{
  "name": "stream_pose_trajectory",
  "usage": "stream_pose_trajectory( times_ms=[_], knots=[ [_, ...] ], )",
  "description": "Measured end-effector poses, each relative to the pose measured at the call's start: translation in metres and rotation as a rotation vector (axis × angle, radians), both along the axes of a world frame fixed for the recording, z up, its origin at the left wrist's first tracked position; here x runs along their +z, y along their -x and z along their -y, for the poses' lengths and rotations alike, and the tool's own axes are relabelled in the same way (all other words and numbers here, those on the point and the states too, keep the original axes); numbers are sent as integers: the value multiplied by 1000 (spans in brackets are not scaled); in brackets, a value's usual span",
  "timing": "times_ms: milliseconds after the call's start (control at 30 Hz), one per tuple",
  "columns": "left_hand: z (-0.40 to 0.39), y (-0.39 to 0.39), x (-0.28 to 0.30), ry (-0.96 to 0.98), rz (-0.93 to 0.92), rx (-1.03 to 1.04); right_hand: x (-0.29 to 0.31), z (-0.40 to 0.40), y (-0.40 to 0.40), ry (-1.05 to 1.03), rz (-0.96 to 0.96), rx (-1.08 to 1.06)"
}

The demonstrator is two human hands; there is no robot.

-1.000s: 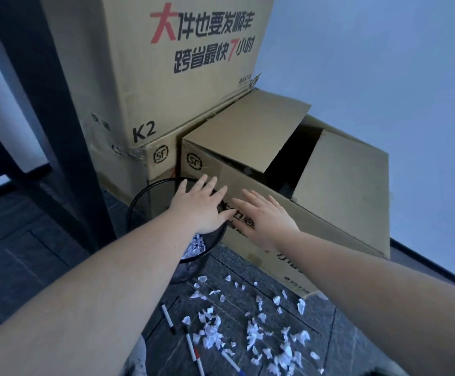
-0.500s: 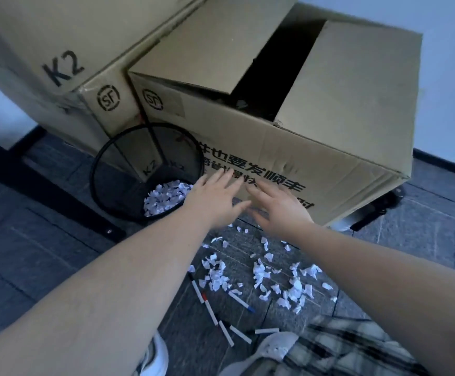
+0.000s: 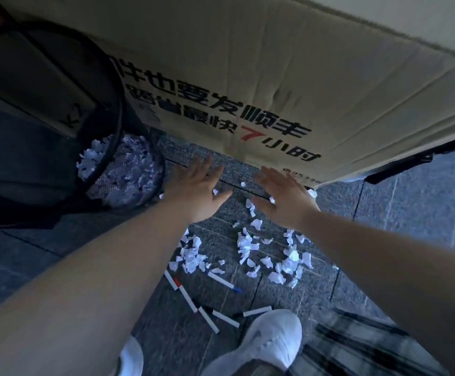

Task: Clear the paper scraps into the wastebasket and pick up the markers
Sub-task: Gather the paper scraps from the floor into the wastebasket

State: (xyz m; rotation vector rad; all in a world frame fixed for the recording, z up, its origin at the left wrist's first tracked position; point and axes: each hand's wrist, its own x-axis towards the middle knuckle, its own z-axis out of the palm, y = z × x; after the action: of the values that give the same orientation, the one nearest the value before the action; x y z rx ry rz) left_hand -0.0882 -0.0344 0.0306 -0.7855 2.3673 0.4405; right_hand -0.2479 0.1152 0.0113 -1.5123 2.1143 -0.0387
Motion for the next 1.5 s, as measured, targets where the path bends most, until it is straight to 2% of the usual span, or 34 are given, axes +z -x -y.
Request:
stream_pose_trajectory(
  times_ms=[333, 467, 667, 800, 900, 1033, 1133, 1233, 1333, 1500],
  knots=[
    [-6, 1, -93, -32, -50, 114, -82, 2, 6, -14, -33, -14],
    [-16, -4, -113, -55, -63, 134, -102, -18, -6, -9, -77, 36],
    [-44, -18, -114, 0, -145, -90, -101, -50, -12, 14, -129, 183],
    [-39, -6, -116, 49, -181, -34, -96, -62, 22, 25, -223, 50],
    [-36, 11, -118, 45, -213, -16, -100, -71, 34, 3, -217, 32],
    [-50, 27, -125, -14, -225, -96, -110, -78, 26, -9, -151, -30],
    [-60, 25, -128, -36, -182, -147, -108, -80, 8, 7, -69, 96],
    [-66, 13, -126, -85, -223, -197, -101, -85, -5, 61, 3, 273],
    [-73, -1, -120, -154, -290, -255, -92, -89, 11, 40, -6, 257],
    [-84, -14, -118, -210, -252, -339, -82, -119, 65, -66, -100, 298]
  ],
)
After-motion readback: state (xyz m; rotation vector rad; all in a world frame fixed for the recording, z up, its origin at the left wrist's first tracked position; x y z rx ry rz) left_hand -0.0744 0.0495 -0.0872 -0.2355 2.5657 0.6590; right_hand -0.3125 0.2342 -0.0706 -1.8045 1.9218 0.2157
